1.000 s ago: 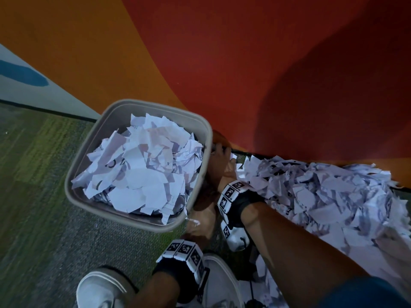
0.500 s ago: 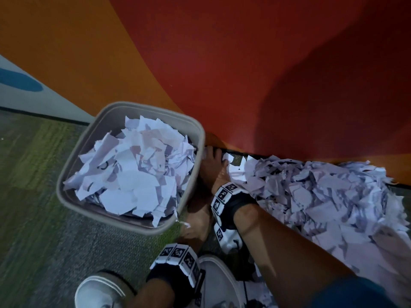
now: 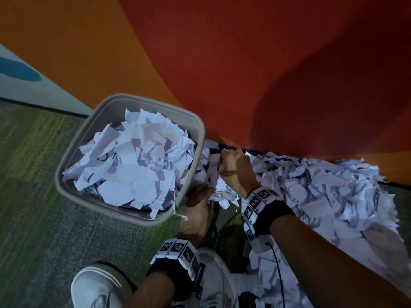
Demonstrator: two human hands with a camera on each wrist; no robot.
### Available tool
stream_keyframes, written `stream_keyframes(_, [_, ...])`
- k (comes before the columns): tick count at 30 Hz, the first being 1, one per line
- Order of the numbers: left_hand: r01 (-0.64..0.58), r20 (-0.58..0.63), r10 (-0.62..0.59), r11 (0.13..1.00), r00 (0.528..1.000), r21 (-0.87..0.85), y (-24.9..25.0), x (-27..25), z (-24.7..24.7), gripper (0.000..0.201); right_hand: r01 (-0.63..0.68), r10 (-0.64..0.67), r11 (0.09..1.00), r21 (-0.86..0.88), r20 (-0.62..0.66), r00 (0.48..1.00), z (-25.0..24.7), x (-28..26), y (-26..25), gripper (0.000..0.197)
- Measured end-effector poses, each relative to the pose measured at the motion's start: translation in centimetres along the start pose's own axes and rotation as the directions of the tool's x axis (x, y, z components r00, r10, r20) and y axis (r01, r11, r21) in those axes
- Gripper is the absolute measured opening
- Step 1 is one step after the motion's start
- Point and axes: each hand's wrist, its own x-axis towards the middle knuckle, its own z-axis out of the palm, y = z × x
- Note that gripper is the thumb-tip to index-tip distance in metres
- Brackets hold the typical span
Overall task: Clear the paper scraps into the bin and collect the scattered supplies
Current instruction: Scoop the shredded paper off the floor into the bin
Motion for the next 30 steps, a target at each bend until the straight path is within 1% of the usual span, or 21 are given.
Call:
stream_keyframes(1, [-0.056, -0.011, 0.058, 0.993, 0.998, 0.106, -0.6, 0.1, 0.1, 0.047, 0.048, -0.047, 0.998, 0.030, -0.049, 0.998, 0.1, 0.0, 0.5, 0.021])
stream_keyframes(2, [-0.076, -0.030, 0.084, 0.976, 0.996, 0.204, -1.1, 0.3, 0.2, 0.039, 0.078, -0.075, 0.994, 0.076, -0.041, 0.996, 0.3, 0.3, 0.4, 0.034])
stream_keyframes(3, [-0.113, -0.073, 0.138, 0.953, 0.988, 0.282, -1.6, 0.5, 0.3, 0.034, 0.132, -0.131, 0.985, 0.111, -0.016, 0.991, 0.7, 0.9, 0.2, 0.048])
stream_keyframes(5, [-0.104, -0.097, 0.149, 0.925, 0.984, 0.366, -1.6, 0.3, 0.3, 0.033, 0.239, -0.246, 0.962, 0.132, 0.037, 0.969, 2.1, 1.9, -0.2, 0.072])
stream_keyframes(7, [-0.138, -0.086, 0.189, 0.902, 0.978, 0.409, -1.2, -0.2, 0.1, 0.037, 0.252, -0.266, 0.960, 0.121, 0.110, 0.958, 3.3, 2.6, -0.6, 0.083])
stream_keyframes(8, [-0.146, -0.085, 0.195, 0.905, 0.977, 0.400, -1.2, -0.5, -0.1, 0.039, 0.245, -0.258, 0.964, 0.106, 0.144, 0.955, 3.7, 2.6, -0.7, 0.083])
stream_keyframes(9, [-0.149, -0.085, 0.193, 0.918, 0.978, 0.368, -1.2, -0.7, -0.3, 0.041, 0.249, -0.257, 0.966, 0.071, 0.150, 0.955, 3.9, 2.4, -0.9, 0.080])
stream_keyframes(11, [-0.093, -0.064, 0.122, 0.934, 0.990, 0.344, -1.0, -1.3, -0.7, 0.041, 0.245, -0.247, 0.969, 0.032, 0.122, 0.961, 4.1, 2.0, -1.0, 0.066])
stream_keyframes(12, [-0.095, -0.052, 0.121, 0.927, 0.991, 0.362, -0.9, -1.4, -0.9, 0.040, 0.220, -0.225, 0.974, 0.052, 0.102, 0.969, 4.1, 1.9, -1.2, 0.058])
stream_keyframes(14, [-0.153, -0.069, 0.186, 0.930, 0.980, 0.333, -1.0, -1.6, -1.3, 0.042, 0.177, -0.183, 0.981, 0.075, 0.088, 0.979, 4.3, 1.8, -0.8, 0.044])
stream_keyframes(15, [-0.172, -0.086, 0.206, 0.940, 0.975, 0.295, -1.3, -1.7, -1.4, 0.043, 0.167, -0.173, 0.984, 0.066, 0.097, 0.980, 4.3, 1.7, -0.6, 0.042])
stream_keyframes(17, [-0.166, -0.126, 0.210, 0.941, 0.969, 0.296, -1.7, -1.9, -1.5, 0.040, 0.145, -0.156, 0.986, 0.084, 0.142, 0.977, 3.6, 1.2, -0.1, 0.050])
stream_keyframes(19, [-0.158, -0.177, 0.222, 0.936, 0.959, 0.316, -1.9, -1.9, -1.7, 0.037, 0.095, -0.118, 0.988, 0.124, 0.192, 0.974, 2.2, 0.7, 0.2, 0.052])
stream_keyframes(20, [-0.158, -0.200, 0.232, 0.931, 0.952, 0.330, -1.9, -2.0, -1.8, 0.033, 0.075, -0.095, 0.991, 0.109, 0.183, 0.978, 1.5, 0.5, 0.5, 0.051])
stream_keyframes(22, [-0.148, -0.228, 0.238, 0.925, 0.944, 0.351, -1.7, -2.1, -1.8, 0.026, 0.063, -0.056, 0.998, -0.026, 0.200, 0.978, 0.3, 0.3, 0.9, 0.056])
stream_keyframes(23, [-0.144, -0.231, 0.234, 0.927, 0.944, 0.347, -1.5, -2.3, -1.9, 0.023, 0.042, -0.021, 0.996, -0.079, 0.253, 0.967, 0.2, 0.2, 1.1, 0.056])
stream_keyframes(24, [-0.137, -0.232, 0.222, 0.933, 0.947, 0.332, -1.5, -2.3, -1.9, 0.022, 0.011, 0.022, 0.995, -0.099, 0.329, 0.944, 0.2, 0.0, 1.3, 0.056])
stream_keyframes(26, [-0.131, -0.225, 0.211, 0.937, 0.951, 0.323, -1.2, -2.5, -1.9, 0.022, -0.022, 0.057, 0.997, -0.080, 0.465, 0.883, 0.5, -0.8, 1.9, 0.074])
stream_keyframes(27, [-0.129, -0.223, 0.207, 0.938, 0.952, 0.321, -1.1, -2.6, -1.9, 0.023, -0.004, 0.046, 0.996, -0.084, 0.505, 0.862, 0.8, -1.4, 2.2, 0.082])
stream_keyframes(28, [-0.137, -0.228, 0.211, 0.943, 0.951, 0.303, -0.9, -2.7, -1.8, 0.025, 0.034, 0.031, 0.993, -0.113, 0.525, 0.850, 0.8, -2.2, 2.4, 0.084])
stream_keyframes(30, [-0.134, -0.239, 0.190, 0.963, 0.952, 0.233, -0.2, -2.6, -1.7, 0.032, 0.134, -0.022, 0.973, -0.188, 0.503, 0.864, 1.0, -3.6, 2.7, 0.071])
